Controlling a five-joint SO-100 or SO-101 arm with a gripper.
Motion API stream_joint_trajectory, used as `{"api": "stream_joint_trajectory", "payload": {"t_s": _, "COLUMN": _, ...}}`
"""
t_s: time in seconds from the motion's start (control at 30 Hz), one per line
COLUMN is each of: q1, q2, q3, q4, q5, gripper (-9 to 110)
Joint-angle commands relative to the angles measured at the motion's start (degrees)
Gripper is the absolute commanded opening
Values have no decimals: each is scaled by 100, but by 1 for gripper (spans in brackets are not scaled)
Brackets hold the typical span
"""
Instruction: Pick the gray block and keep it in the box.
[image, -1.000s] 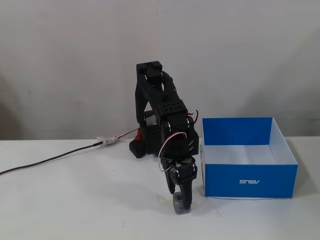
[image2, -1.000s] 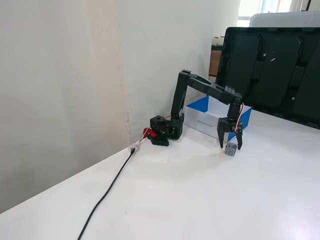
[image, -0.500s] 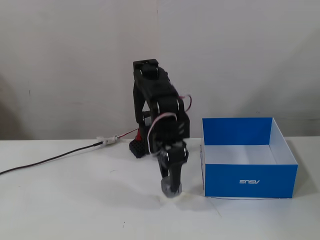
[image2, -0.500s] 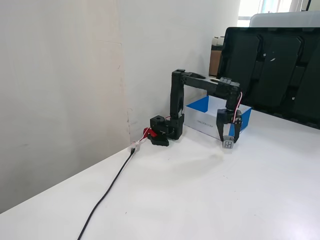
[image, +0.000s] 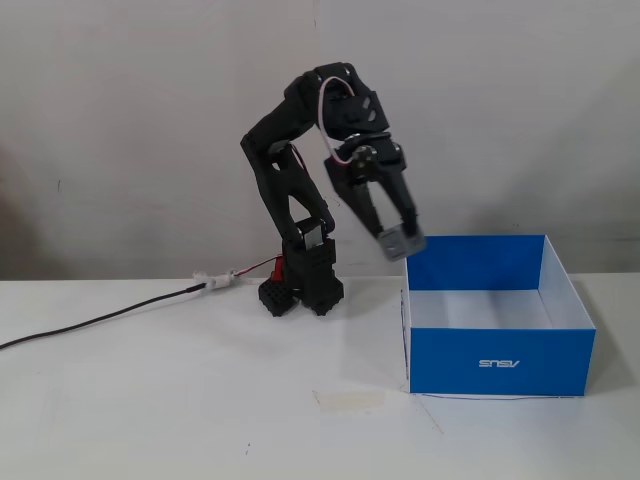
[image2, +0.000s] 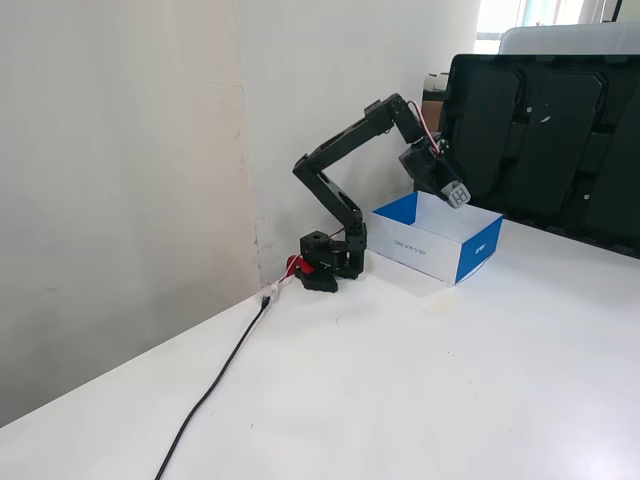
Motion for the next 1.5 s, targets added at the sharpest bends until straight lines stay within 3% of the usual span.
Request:
{"api": "stream_joint_trajectory", "payload": {"t_s": 0.0, "q1": -773, "q2": 149, "q3": 62, "q4": -281, "q5": -62, "gripper": 0}}
{"api": "stream_joint_trajectory", "payload": {"t_s": 0.17, "q1": -2083, "q2": 62, "q3": 1134, "q4": -598, "q5": -457, "gripper": 0}}
{"api": "stream_joint_trajectory", "payload": {"t_s": 0.3, "q1": -2030, "q2": -571, "q3": 1266, "q4": -677, "q5": -721, "gripper": 0}}
{"api": "stream_joint_trajectory", "payload": {"t_s": 0.33, "q1": -1916, "q2": -773, "q3": 1239, "q4": -659, "q5": -668, "gripper": 3}}
{"api": "stream_joint_trajectory", "payload": {"t_s": 0.37, "q1": -1863, "q2": -870, "q3": 1257, "q4": -686, "q5": -721, "gripper": 18}}
{"api": "stream_joint_trajectory", "payload": {"t_s": 0.4, "q1": -1793, "q2": -870, "q3": 1345, "q4": -782, "q5": -721, "gripper": 21}}
{"api": "stream_joint_trajectory", "payload": {"t_s": 0.6, "q1": -1327, "q2": -932, "q3": 1362, "q4": -958, "q5": -721, "gripper": 26}}
{"api": "stream_joint_trajectory", "payload": {"t_s": 0.67, "q1": -861, "q2": -896, "q3": 1134, "q4": -835, "q5": -721, "gripper": 21}}
{"api": "stream_joint_trajectory", "payload": {"t_s": 0.77, "q1": 343, "q2": -721, "q3": 773, "q4": -642, "q5": -721, "gripper": 4}}
{"api": "stream_joint_trajectory", "payload": {"t_s": 0.87, "q1": 1380, "q2": -527, "q3": 439, "q4": -510, "q5": -729, "gripper": 0}}
{"api": "stream_joint_trajectory", "payload": {"t_s": 1.07, "q1": 2988, "q2": -53, "q3": 466, "q4": -809, "q5": -896, "gripper": 0}}
{"api": "stream_joint_trajectory", "payload": {"t_s": 1.23, "q1": 4192, "q2": 141, "q3": 1406, "q4": -1652, "q5": -1090, "gripper": 0}}
{"api": "stream_joint_trajectory", "payload": {"t_s": 1.47, "q1": 4702, "q2": 1063, "q3": 3498, "q4": -2997, "q5": -1099, "gripper": 0}}
